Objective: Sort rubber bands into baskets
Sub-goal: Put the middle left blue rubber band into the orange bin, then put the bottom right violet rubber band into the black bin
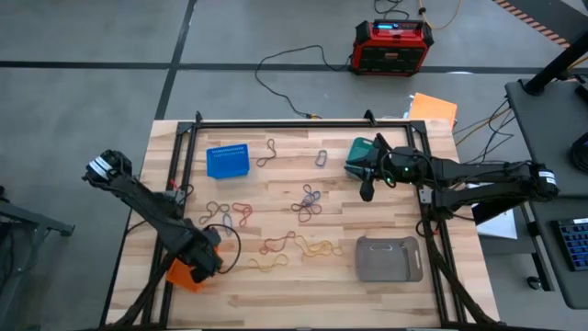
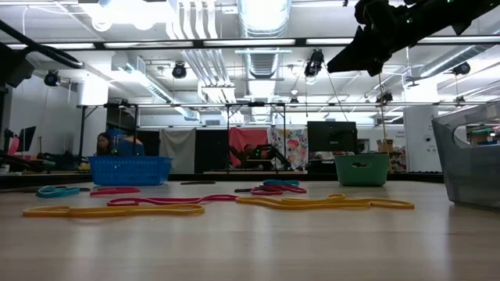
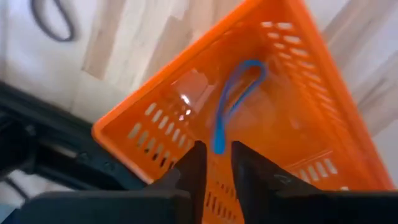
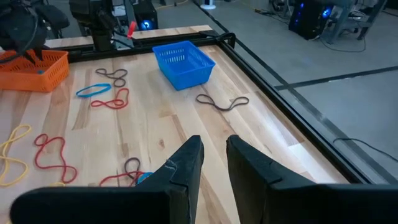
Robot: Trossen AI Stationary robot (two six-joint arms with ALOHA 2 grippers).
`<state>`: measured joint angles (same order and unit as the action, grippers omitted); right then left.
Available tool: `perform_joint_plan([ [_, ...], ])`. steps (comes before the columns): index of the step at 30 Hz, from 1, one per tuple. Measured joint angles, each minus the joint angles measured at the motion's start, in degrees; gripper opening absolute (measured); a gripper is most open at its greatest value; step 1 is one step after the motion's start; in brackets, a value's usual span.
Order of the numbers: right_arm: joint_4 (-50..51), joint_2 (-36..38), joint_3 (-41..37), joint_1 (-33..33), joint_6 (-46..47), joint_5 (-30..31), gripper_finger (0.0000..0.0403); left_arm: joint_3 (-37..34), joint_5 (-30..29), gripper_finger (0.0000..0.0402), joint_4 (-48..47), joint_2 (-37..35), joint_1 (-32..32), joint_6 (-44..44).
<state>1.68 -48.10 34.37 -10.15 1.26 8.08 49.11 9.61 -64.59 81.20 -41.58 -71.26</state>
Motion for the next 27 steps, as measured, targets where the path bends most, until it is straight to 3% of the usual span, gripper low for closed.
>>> perform_joint_plan([
  [3, -0.4, 0.0, 0.0, 0.0, -0.1, 0.0, 0.0068, 0.5, -0.9, 0.0088, -0.9, -0.1, 0.0, 1.5],
  [6, -0.4, 0.0, 0.0, 0.0, -0.9, 0.0, 0.0068, 2.9, -7.6, 0.0104, -0.6, -1.1, 0.0, 4.4],
  [13, -0.7, 0.0, 0.0, 0.0, 2.4, 0.0, 0.0068, 13.1, -41.5, 0.0105, 0.8, -3.1, 0.1, 22.2],
  [15, -0.7, 0.0, 0.0, 0.0, 2.5, 0.0, 0.0068, 15.1, -48.0, 0.0098, 2.7, -3.4, 0.7, 29.8],
  [21, -1.8, 0.0, 0.0, 0.0, -0.1, 0.0, 0.0068, 14.8, -50.9, 0.0068, 11.0, -4.1, 4.2, 50.0],
  [27, -5.2, 0.0, 0.0, 0.0, 0.2, 1.1, 0.0068, 5.2, -51.0, 0.0042, 25.7, -8.9, 8.2, 63.1],
])
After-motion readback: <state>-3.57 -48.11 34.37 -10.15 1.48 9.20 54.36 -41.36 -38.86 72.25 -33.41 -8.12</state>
